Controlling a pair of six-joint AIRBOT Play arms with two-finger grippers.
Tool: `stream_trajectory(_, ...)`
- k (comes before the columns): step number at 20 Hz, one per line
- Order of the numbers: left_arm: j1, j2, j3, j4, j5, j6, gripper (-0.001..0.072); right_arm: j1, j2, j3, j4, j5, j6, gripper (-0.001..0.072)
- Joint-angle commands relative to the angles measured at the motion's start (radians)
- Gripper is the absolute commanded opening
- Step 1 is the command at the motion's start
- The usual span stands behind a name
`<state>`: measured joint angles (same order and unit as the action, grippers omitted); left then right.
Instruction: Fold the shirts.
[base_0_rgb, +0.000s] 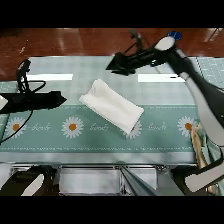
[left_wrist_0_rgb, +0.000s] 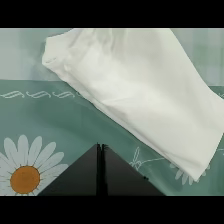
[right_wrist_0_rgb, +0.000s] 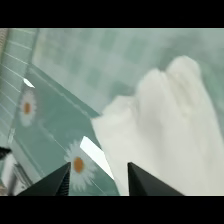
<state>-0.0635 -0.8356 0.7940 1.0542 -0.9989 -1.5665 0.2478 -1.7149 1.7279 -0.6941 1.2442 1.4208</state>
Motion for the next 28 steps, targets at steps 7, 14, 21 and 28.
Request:
stream_trajectory(7,0.0,-0.002,-0.005,-0.008,-0.003,0.01,0.0021,-0.115,0.903,-1.163,-0.557,-0.471,0.612,0.0409)
stream_trajectory(14,0.0,-0.003,-0.005,-0.008,-0.006,0.009,0.0021,-0.021,0.664,-1.36,0.235,-0.642,0.103,0.0409)
stream_trajectory(21,0.0,-0.003,-0.005,-0.008,-0.006,0.009,0.0021,0.077,0.329,-1.146,0.543,-0.583,-0.193,0.0348)
stream_trajectory(28,0.0,-0.003,-0.005,-0.008,-0.006,0.01,0.0022,0.082,0.194,-0.7,0.229,-0.356,-0.175,0.0019)
